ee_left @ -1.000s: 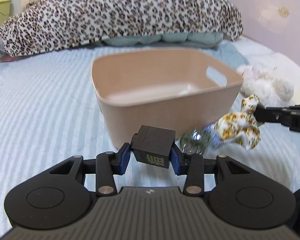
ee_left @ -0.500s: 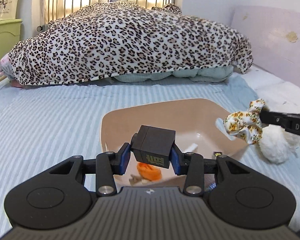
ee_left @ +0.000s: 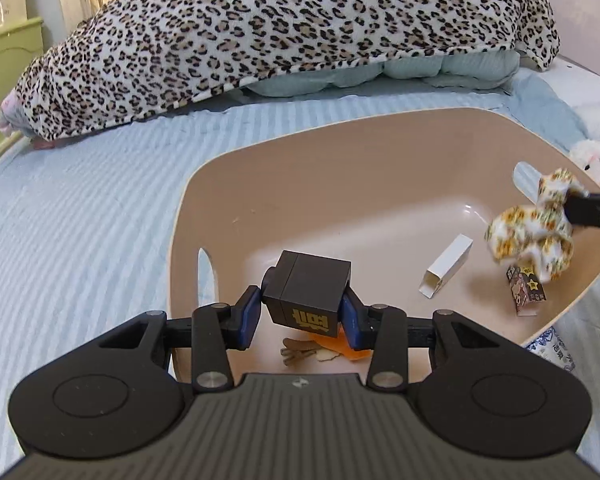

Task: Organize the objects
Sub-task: 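Carry scrunchie and cube over the basket and open both tools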

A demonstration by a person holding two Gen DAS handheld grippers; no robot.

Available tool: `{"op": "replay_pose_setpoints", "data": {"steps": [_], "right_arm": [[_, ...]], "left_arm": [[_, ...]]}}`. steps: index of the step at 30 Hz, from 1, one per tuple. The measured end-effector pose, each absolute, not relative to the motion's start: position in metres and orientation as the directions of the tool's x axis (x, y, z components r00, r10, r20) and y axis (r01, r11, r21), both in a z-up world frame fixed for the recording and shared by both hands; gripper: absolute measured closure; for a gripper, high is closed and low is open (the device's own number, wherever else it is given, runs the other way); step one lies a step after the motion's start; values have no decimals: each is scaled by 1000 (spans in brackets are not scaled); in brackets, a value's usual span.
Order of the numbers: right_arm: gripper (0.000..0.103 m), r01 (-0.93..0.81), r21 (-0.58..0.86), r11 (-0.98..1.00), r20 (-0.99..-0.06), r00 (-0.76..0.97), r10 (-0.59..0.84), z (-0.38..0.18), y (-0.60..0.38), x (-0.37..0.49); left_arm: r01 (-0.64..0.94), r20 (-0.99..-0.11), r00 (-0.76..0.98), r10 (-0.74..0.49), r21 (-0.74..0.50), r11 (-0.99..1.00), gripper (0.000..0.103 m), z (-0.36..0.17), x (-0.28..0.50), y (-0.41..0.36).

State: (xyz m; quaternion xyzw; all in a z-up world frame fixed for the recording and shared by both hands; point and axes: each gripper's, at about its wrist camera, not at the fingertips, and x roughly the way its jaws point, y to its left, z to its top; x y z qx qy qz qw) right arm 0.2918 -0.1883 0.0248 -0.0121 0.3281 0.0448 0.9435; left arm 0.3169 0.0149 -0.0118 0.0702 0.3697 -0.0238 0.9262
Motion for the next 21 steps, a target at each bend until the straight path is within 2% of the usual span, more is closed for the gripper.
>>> {"op": "replay_pose_setpoints", "data": {"steps": [3,5,6,9,10,18,21], "right_arm": [[92,-91,15,996,-636,767,80,21,-189,291],[83,-87,25,996,-625,776,84,25,-190,287],[73,-85,28,996,-618,782,84,28,-192,285],[53,-93,25,995,-596,798,89,40,-195,275],[47,-93,18,996,-587,805,85,45,-196,270],[26,-109,2,994,-584,807,89,70,-206,229],[24,-116,1,993,-603,792,93,69,-209,214]], "left_arm": [[113,-694,719,-23,84,990,59,-8,315,17],[116,-680,733,-27,85,990,57,-1,309,18],[116,-671,741,-23,94,989,54,3,306,16],[119,-649,760,-27,98,988,34,17,293,14],[120,-642,766,-32,94,988,32,22,287,14],[132,-643,765,-39,97,987,31,48,241,17],[138,-652,757,-48,87,987,31,50,226,19]]}}
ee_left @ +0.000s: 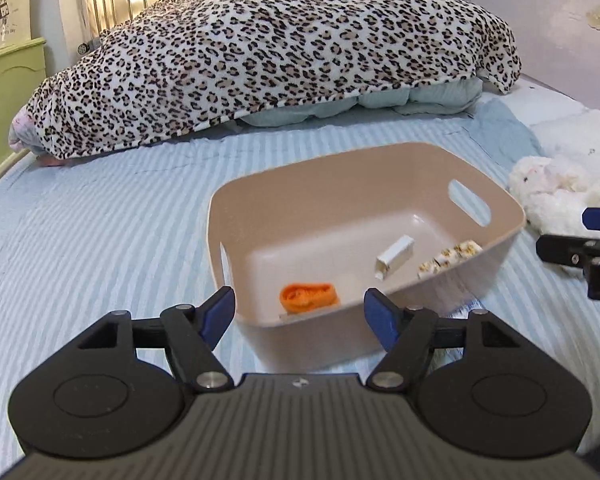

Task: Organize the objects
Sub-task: 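Carry scrunchie and cube over the basket and open both tools, then grasp the blue-and-white box with the right tool while the left tool grasps the green bag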

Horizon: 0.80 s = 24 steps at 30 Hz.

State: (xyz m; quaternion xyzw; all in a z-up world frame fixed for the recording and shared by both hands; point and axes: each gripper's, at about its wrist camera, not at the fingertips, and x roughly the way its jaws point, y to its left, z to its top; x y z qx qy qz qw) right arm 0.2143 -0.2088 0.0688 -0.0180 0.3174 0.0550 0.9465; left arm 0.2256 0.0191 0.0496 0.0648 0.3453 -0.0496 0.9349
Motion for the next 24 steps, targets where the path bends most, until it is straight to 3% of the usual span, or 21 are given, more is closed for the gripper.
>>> {"op": "replay_pose_setpoints", "data": {"steps": [6,24], "right_arm": [[17,-131,-17,991,-663,744,87,50,-208,197],[17,-162,-15,987,-806,585,83,-23,-203,214]], "left_arm": [[163,-688,723,-59,87,983,30,34,206,21],[249,-798,580,-162,-15,968,30,-34,233,0]]}}
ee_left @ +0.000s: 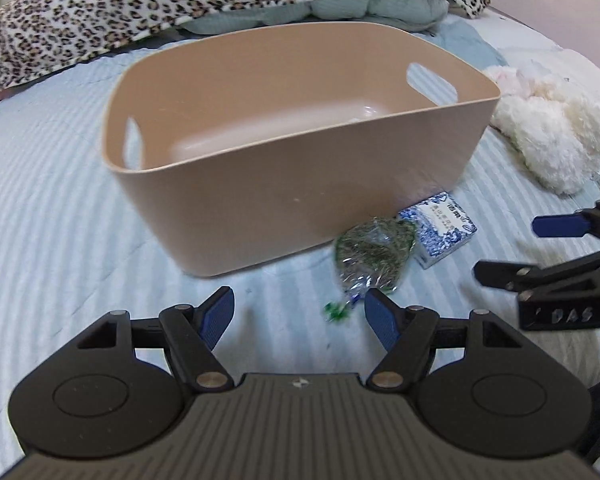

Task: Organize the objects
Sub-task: 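Grasp the blue-and-white box with the right tool while the left tool grasps the green bag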

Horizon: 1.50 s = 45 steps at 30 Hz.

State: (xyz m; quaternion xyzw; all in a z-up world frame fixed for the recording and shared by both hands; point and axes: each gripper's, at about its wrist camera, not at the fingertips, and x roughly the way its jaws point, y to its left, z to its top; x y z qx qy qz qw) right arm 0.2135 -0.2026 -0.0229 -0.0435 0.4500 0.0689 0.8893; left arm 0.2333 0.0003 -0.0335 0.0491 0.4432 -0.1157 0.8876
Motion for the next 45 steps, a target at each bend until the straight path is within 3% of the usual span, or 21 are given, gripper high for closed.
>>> {"op": "replay_pose_setpoints", "data": {"steps": [11,19,26,29,31,33,35,39,45], "right_arm": [[17,-202,-5,979,-818,564,112,-47,-193,231],[13,-239,-25,971,-820,561,118,-57,-183,239],[11,-185,-27,982,-820,566,84,-59,-190,243],[13,-167,-23,986,-812,578,78,-58,-193,242],[20,-166,-25,986,-805,588,79,-58,-193,241],[27,-173,-25,985,-798,597,84,-58,-192,239],[42,-186,-26,982,-794,600,93,-58,-189,240],[43,-210,-40,977,-788,607,99,-60,-189,241],[43,-203,-29,979,-784,612,104,-53,-192,231]], "left_arm": [[259,-795,568,-214,-74,963,30,-54,264,-21],[216,-800,524,-291,-206,954,17,-70,282,-20],[251,-780,543,-311,-202,947,19,-74,277,-27],[275,-764,537,-357,-242,931,40,-75,276,-28],[300,-755,519,-402,-279,912,66,-75,276,-28],[324,-748,490,-447,-319,890,81,-75,276,-29],[321,-753,488,-441,-315,893,82,-75,274,-29],[327,-752,489,-442,-312,892,92,-71,269,-28],[327,-748,527,-404,-261,908,93,-55,251,-19]]}}
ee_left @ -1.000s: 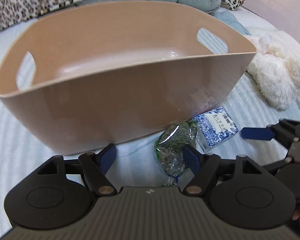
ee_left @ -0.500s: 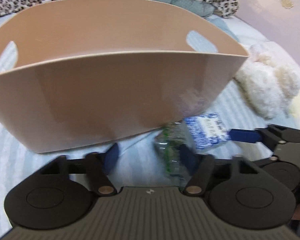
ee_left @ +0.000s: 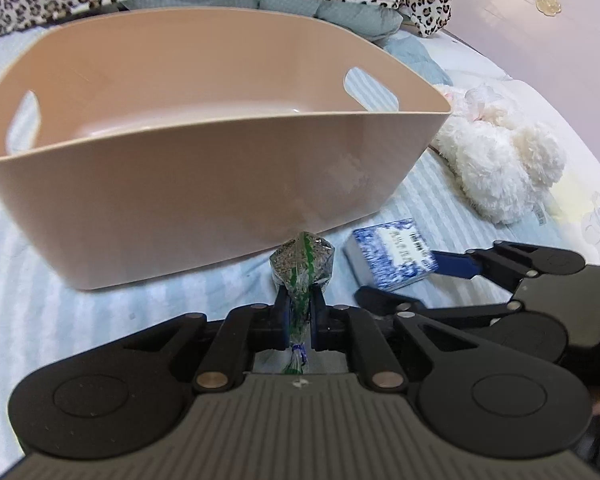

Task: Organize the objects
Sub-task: 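Grasp the blue-and-white box with the right tool while the left tool grasps the green bag, then carry both items over the basket and open both tools to drop them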

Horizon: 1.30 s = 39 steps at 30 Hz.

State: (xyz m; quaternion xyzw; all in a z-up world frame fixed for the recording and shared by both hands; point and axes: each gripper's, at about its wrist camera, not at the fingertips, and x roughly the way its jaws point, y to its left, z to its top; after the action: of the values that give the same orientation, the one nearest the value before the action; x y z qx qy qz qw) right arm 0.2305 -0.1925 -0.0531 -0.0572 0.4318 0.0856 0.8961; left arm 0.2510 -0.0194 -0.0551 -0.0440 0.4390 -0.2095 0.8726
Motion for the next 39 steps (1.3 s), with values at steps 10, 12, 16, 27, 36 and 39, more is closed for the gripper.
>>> {"op": "replay_pose_setpoints", "data": {"steps": [10,12,16,27,36,39], "right_arm": [[43,-186,-23,982,-706,699,116,-8,-196,196],[43,-191,-34,981,-683,721,117,4,-192,189],[43,-197,-51,979,-624,772,122,31,-186,181],[43,-169,-52,984,-476,871,125,85,-175,210],[43,-137,-83,987,-491,867,80,74,-166,266],[43,-136,-115,984,-520,852,57,58,-161,285]], "left_arm": [[355,-670,637,-381,-184,917,93,-5,210,2],[356,-646,665,-373,-165,920,93,7,202,7],[353,-601,718,-352,-122,928,93,31,195,14],[226,-535,818,-212,-40,973,93,69,238,33],[104,-625,776,-78,5,995,93,39,303,42],[93,-671,737,-77,-12,996,93,24,321,44]]}}
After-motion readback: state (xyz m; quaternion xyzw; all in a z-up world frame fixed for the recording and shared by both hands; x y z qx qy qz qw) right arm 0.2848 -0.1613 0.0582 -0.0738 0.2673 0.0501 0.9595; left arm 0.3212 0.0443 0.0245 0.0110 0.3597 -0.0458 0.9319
